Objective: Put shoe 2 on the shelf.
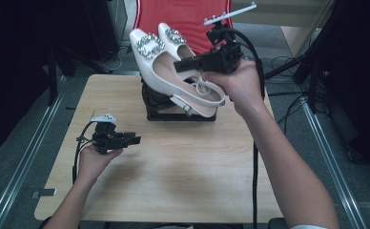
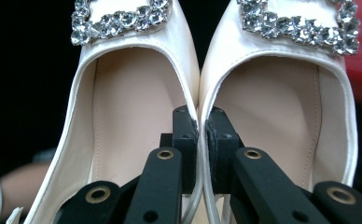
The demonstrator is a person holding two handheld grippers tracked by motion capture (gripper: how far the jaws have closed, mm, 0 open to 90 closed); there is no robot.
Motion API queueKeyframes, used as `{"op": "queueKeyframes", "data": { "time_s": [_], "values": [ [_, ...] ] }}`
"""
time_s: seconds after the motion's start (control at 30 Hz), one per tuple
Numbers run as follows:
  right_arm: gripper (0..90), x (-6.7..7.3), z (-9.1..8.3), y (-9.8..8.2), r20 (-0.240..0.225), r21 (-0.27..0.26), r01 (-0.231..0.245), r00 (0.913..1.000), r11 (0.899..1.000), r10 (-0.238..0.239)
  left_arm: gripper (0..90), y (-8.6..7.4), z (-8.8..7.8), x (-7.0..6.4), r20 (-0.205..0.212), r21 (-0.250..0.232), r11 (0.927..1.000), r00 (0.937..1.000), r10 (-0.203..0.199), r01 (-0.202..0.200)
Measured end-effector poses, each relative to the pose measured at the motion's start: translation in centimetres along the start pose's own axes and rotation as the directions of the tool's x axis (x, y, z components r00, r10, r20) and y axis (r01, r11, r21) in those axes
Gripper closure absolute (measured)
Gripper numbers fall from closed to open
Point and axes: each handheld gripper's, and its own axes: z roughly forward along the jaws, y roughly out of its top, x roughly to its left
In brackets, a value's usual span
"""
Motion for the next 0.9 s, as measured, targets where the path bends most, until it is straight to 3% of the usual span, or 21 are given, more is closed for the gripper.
{"op": "queueKeyframes", "data": {
  "time_s": [0.23,0.3,0.4,0.6,0.73,0.9],
  "values": [
    [85.6,-0.8,-0.2,2.9,0.04,-0.119,-0.081,0.9955,0.99,0.086,59.8,0.1,0.1,0.1,0.005,0.001,1.0,1.0,0.0,0.0],
    [85.6,-1.2,-0.2,3.6,0.064,-0.162,-0.104,0.9913,0.981,0.115,59.7,0.1,0.1,0.1,0.003,0.002,1.0,1.0,0.005,-0.005],
    [85.6,-2.3,-0.4,4.6,0.073,-0.223,-0.162,0.9806,0.961,0.182,59.7,0.1,0.2,0.1,0.003,0.006,1.0,1.0,0.006,-0.006],
    [85.3,-3.9,-1.1,6.5,0.077,-0.349,-0.252,0.9523,0.903,0.295,59.8,0.0,0.2,0.2,0.006,0.009,0.9999,1.0,0.005,-0.005],
    [85.4,-4.7,-1.4,7.6,0.134,-0.403,-0.255,0.9335,0.879,0.333,59.8,0.0,0.1,0.3,0.012,0.007,1.0,0.9999,-0.001,0.001],
    [85.2,-5.9,-1.0,8.5,0.199,-0.454,-0.291,0.8883,0.842,0.414,59.8,0.0,0.2,0.2,0.017,0.008,1.0,0.9999,0.0,-0.001]
  ]
}}
